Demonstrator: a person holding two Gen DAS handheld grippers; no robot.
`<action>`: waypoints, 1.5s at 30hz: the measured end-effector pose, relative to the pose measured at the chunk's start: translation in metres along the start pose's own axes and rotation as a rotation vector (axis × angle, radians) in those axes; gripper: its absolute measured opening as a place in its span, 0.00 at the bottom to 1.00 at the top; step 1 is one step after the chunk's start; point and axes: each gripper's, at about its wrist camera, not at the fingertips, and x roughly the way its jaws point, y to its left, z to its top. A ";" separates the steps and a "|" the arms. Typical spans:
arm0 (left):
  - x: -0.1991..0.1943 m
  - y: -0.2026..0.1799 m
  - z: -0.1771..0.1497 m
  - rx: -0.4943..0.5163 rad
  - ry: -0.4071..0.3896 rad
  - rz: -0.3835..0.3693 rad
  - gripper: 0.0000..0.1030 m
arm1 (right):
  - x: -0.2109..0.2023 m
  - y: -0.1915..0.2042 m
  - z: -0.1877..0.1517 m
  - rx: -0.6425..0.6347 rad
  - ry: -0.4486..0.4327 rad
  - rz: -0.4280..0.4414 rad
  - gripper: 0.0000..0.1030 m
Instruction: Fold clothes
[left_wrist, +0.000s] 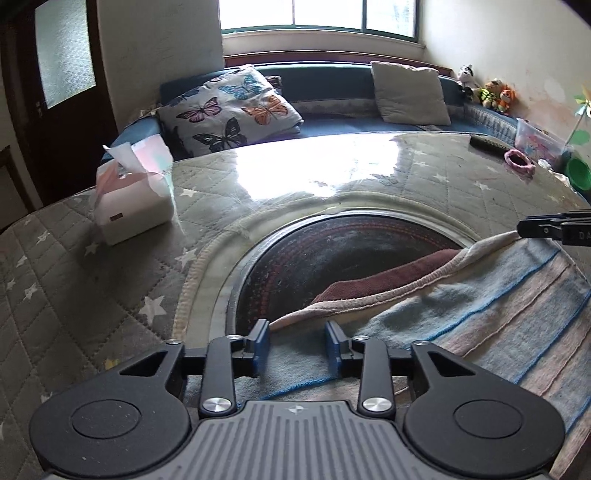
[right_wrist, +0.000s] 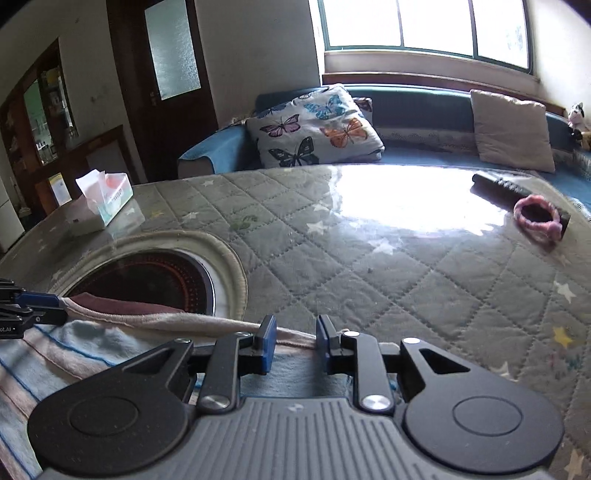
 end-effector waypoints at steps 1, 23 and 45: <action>-0.003 -0.002 0.000 0.004 -0.009 -0.006 0.42 | -0.003 0.005 0.001 -0.010 -0.006 -0.005 0.24; -0.007 -0.009 -0.014 0.023 -0.009 -0.063 0.39 | 0.001 0.139 -0.027 -0.379 0.101 0.208 0.36; -0.071 0.035 -0.080 -0.063 -0.074 0.123 0.49 | -0.075 0.193 -0.074 -0.573 0.127 0.384 0.50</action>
